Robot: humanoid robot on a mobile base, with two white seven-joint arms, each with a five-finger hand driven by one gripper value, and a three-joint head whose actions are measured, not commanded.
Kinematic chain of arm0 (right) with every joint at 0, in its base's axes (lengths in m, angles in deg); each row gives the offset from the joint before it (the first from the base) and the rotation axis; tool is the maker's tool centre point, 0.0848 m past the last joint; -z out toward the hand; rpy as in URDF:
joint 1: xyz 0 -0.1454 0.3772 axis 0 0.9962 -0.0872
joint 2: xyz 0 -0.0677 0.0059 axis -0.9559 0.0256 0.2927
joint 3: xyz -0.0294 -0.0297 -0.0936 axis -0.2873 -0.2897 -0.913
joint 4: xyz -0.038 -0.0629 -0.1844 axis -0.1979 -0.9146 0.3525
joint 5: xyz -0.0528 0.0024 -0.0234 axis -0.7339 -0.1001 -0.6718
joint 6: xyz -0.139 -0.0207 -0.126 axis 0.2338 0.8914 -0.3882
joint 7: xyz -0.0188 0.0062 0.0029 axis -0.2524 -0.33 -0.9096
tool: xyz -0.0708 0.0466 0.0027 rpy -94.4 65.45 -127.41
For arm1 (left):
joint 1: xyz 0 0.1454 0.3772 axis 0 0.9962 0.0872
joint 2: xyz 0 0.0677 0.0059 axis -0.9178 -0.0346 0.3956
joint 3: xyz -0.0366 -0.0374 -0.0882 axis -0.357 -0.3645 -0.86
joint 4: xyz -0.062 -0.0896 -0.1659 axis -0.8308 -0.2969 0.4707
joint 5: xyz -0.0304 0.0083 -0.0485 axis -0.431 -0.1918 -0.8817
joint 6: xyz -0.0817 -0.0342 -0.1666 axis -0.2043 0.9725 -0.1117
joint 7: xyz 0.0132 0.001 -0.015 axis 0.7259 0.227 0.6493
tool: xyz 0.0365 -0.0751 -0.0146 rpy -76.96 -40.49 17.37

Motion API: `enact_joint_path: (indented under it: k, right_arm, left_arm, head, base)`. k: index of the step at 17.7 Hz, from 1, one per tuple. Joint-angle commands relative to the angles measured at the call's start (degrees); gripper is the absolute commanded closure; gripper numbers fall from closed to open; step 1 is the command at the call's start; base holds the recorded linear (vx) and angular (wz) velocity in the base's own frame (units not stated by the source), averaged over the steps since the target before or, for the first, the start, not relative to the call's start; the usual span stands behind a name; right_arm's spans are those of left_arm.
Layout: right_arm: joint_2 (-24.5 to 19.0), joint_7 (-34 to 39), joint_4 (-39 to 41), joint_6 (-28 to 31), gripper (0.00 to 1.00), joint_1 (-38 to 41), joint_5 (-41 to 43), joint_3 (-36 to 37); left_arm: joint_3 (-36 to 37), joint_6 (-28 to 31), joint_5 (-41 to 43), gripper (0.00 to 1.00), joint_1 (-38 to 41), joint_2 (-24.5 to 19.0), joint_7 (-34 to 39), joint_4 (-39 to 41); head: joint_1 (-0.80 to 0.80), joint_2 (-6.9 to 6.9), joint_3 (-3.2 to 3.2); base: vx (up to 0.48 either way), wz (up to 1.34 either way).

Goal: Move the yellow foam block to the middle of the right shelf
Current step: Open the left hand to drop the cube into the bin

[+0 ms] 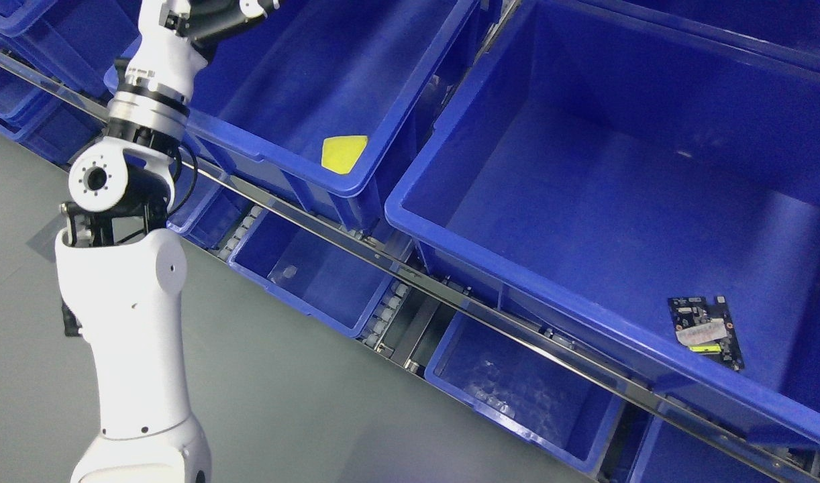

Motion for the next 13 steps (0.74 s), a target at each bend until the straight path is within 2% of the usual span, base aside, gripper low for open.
enact_joint_path:
  k: [1,13]
  right_arm:
    - [1.00,-0.01,1.00,0.04,0.00,0.09,-0.18,0.07]
    - [1.00,-0.01,1.00,0.04,0.00,0.09,-0.18,-0.02]
  left_arm:
    - [-4.03,-2.85,0.03,0.00,8.16,-1.00,-1.52,5.13]
    - [-3.51,-0.74,0.03,0.00,5.79,-1.00,-1.08,5.04]
  head:
    - [0.00,0.00,0.00]
    - [0.00,0.00,0.00]
  base:
    - [0.000,0.00]
    - [0.000,0.00]
